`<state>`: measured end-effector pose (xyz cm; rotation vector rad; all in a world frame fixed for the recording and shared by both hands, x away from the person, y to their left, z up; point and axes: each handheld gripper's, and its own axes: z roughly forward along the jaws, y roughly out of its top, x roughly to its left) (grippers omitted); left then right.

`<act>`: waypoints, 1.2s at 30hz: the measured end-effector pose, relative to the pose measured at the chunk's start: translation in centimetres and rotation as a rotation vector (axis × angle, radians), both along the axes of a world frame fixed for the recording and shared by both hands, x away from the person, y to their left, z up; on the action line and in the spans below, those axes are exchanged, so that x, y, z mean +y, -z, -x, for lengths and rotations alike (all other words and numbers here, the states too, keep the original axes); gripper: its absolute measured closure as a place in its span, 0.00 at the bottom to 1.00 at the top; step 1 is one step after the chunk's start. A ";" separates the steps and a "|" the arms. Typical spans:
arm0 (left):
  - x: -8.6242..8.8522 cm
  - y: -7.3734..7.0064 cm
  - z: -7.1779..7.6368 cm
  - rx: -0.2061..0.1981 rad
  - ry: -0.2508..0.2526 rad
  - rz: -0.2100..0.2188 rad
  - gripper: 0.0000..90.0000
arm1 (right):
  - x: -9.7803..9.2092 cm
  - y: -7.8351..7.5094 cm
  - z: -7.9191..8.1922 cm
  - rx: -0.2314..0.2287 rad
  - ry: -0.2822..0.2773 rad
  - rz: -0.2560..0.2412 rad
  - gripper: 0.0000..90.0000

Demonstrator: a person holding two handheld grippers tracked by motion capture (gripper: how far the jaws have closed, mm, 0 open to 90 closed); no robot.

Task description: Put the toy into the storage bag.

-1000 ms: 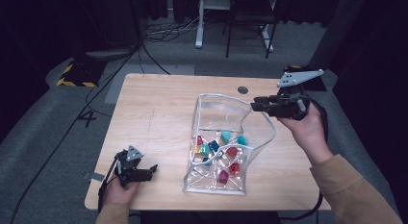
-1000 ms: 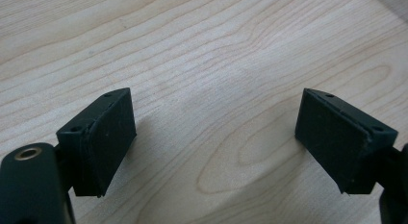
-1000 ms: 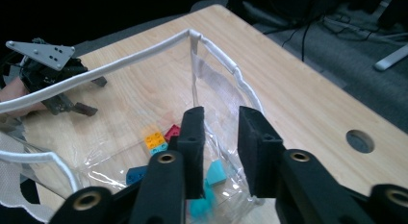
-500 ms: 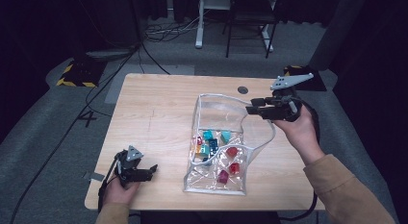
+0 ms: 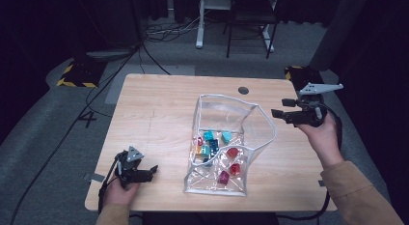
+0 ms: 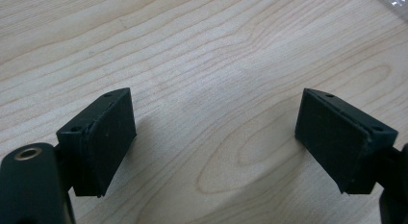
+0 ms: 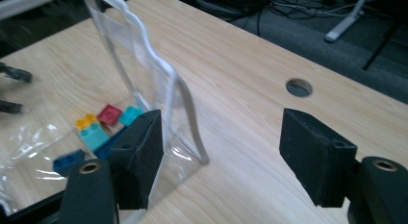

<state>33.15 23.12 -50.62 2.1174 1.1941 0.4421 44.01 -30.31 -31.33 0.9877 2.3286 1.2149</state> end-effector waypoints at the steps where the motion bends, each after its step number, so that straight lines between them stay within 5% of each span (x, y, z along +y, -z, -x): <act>1: 0.0 0.0 0.0 -0.001 0.000 0.000 0.16 | -0.9 0.7 0.0 0.012 0.020 0.010 0.34; 16: 0.0 0.0 0.0 -0.001 0.000 0.001 0.16 | -4.8 6.5 1.4 0.100 0.097 0.077 0.32; 24: 0.0 0.0 0.0 0.000 0.000 0.000 0.16 | -5.4 9.2 2.4 0.124 0.101 0.084 0.32; 36: 0.0 0.0 0.0 0.000 0.000 0.000 0.16 | -4.8 14.7 5.2 0.174 0.103 0.161 0.29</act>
